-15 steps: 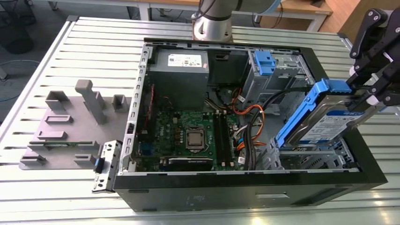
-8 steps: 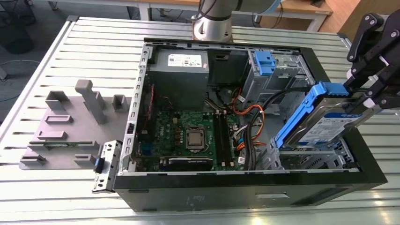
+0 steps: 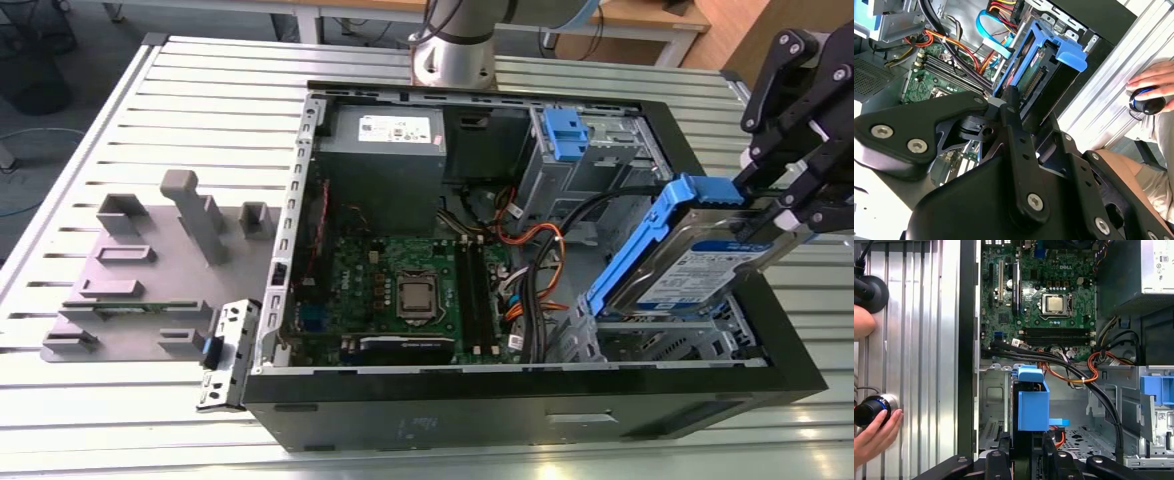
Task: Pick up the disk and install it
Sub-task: 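Insert the disk into the insertion slot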
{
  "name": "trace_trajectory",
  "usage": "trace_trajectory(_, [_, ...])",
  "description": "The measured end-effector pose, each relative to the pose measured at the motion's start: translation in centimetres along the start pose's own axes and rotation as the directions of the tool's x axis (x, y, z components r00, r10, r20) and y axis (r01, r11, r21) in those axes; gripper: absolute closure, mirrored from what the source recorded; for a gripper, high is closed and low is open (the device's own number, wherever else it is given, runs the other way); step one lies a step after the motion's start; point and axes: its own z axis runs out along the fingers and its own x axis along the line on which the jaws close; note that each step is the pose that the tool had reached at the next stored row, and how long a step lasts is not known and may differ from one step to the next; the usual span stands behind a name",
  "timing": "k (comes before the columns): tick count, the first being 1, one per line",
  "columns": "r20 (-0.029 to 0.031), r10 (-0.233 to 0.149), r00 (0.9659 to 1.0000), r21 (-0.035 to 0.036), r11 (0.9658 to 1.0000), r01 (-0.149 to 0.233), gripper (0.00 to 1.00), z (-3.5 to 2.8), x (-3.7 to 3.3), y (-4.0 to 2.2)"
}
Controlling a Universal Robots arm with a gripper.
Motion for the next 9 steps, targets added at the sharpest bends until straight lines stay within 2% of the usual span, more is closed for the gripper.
trace_trajectory(9, [0.0, 0.002, 1.0, 0.0, 1.0, -0.002, 0.65, 0.05, 0.0, -0.15])
